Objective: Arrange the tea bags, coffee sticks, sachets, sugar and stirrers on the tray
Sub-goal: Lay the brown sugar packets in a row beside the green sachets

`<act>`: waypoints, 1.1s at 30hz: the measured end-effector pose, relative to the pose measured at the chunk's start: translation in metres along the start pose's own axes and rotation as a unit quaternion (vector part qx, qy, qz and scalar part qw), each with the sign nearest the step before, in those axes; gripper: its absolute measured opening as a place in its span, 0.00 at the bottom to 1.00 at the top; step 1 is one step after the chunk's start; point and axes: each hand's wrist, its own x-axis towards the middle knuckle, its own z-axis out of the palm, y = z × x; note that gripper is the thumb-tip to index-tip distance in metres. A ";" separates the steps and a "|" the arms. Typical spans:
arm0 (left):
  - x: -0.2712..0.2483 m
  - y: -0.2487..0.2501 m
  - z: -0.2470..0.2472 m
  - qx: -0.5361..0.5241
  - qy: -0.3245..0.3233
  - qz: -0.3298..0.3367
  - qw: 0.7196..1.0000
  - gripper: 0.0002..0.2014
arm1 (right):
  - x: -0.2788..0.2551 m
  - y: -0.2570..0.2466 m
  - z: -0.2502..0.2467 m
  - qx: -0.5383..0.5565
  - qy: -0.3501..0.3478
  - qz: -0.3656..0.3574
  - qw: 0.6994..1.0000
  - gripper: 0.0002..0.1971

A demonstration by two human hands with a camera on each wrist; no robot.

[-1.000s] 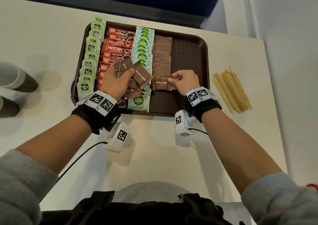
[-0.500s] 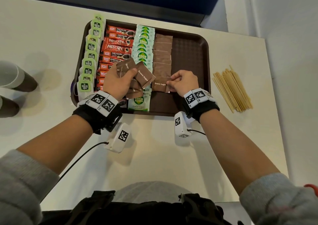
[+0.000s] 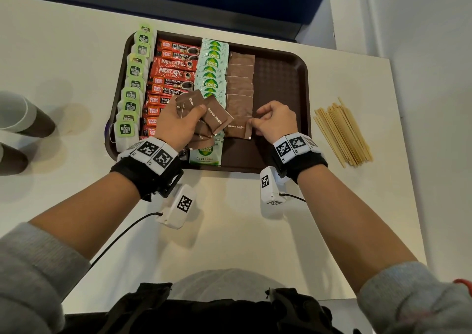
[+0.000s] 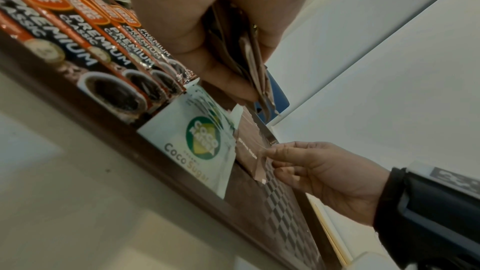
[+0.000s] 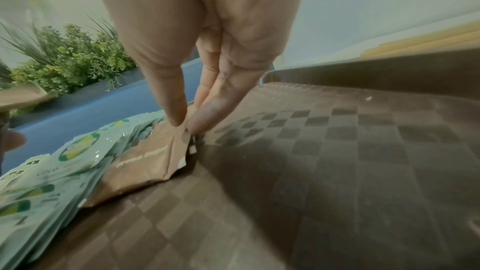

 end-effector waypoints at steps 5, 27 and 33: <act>-0.014 0.011 0.005 0.002 -0.009 0.025 1.000 0.16 | -0.003 -0.019 0.001 0.038 -0.012 -0.063 0.997 0.12; -0.016 0.004 0.008 0.024 -0.043 0.037 0.998 0.19 | -0.005 -0.024 -0.005 0.092 -0.135 -0.066 0.984 0.12; -0.011 0.001 0.002 0.018 -0.037 0.027 0.999 0.19 | -0.002 -0.015 -0.010 0.115 -0.153 -0.044 0.980 0.04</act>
